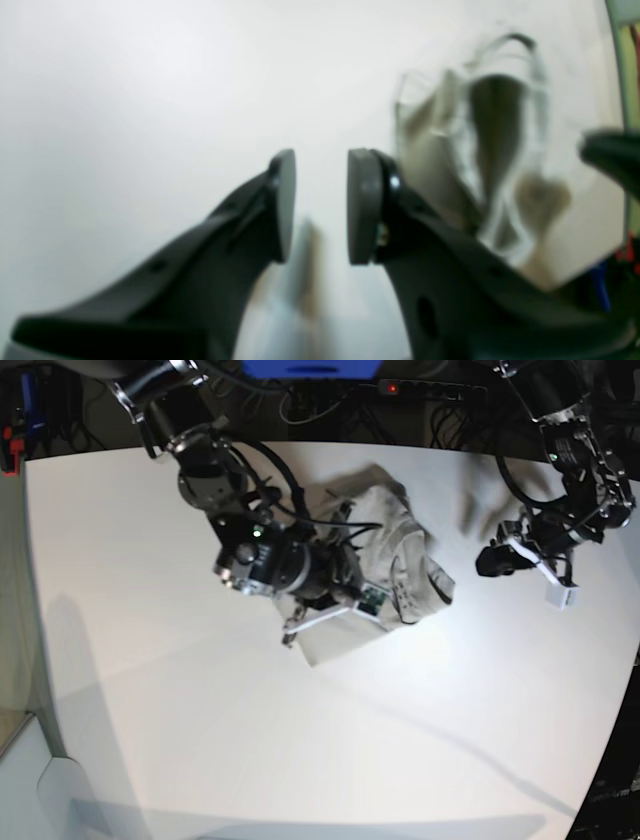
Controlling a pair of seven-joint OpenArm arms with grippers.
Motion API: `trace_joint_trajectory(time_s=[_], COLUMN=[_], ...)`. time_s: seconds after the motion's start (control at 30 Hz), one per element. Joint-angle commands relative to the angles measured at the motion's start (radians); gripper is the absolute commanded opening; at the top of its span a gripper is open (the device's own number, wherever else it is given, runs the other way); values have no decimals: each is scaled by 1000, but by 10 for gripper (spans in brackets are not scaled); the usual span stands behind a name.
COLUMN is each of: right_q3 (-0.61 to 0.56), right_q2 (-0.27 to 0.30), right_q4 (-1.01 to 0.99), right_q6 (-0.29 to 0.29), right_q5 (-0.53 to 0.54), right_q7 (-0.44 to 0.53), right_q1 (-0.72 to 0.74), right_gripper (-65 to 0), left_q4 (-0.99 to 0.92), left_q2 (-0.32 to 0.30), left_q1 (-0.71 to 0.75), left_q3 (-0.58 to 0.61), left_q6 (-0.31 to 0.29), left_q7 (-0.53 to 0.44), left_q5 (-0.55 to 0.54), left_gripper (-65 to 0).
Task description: Layout the t-shirt on the table in an organized manner, then fold the t-shirt properly
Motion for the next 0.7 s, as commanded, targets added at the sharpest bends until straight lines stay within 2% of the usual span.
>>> trace_joint_trajectory(time_s=[0.0,0.13,0.23,0.33,0.47,0.67], right_q3=[32,107,115,118,118,118], right_q2=[-8,11,36,45,62,65], right_q4=[35,89,118,147,166,181], right_q6=[18,18,18,18,18,18], right_q5=[10,11,13,10,10,10], right_q7=[14,-30,-47,-52,-82,-81], right_q1=[23,25,23,13,3,-6], right_gripper=[-627,-608,-531,-444,-365,-354], left_q4=[26,79,99,102,101,96], left_q2=[4,47,80,116,154,192], left_q1=[-10,-5,2,15,16,12], left_q3=[-3,-3,-3,-3,4,3], left_q6=[-7,-8,-10,-10,-10,-10], left_q7=[17,91,105,97,99,102], left_q5=[-15,-15,-15,-15,-15,-15], left_gripper=[-452,-321,-187,-101,-68,-68])
